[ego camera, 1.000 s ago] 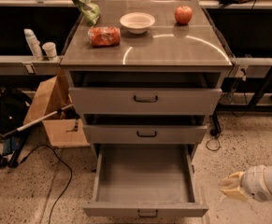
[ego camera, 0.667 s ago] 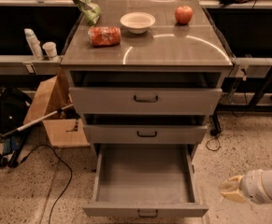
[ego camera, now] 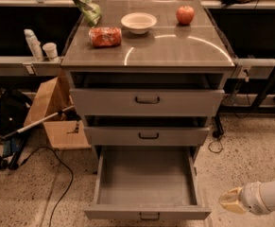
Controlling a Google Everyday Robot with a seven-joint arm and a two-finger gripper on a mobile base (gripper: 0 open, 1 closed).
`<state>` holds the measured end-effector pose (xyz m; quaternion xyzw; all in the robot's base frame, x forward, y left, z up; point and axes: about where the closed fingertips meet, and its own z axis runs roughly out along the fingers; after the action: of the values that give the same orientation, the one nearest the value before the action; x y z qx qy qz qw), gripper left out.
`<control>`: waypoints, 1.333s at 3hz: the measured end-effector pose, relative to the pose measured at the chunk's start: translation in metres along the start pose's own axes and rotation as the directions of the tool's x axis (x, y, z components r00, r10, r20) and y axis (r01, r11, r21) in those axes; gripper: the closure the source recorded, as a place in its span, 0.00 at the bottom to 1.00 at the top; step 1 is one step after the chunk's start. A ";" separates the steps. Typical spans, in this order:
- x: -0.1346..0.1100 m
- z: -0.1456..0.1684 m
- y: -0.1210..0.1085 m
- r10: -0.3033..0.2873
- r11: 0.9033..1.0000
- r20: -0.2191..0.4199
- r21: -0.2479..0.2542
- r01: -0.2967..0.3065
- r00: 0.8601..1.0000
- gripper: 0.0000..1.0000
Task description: Close bottom drawer
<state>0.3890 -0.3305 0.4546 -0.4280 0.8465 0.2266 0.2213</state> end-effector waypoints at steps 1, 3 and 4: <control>0.013 0.016 0.001 0.018 1.000 0.019 -0.023 -0.018 1.000 1.00; 0.022 0.054 0.019 0.046 0.992 0.033 -0.116 -0.042 0.998 1.00; 0.023 0.054 0.019 0.048 0.993 0.035 -0.111 -0.044 0.998 1.00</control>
Offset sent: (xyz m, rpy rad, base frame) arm -0.0173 0.0178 -0.0566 0.0975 0.0722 0.0001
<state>0.3707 -0.3041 0.4023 -0.4156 0.8380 0.2862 0.2078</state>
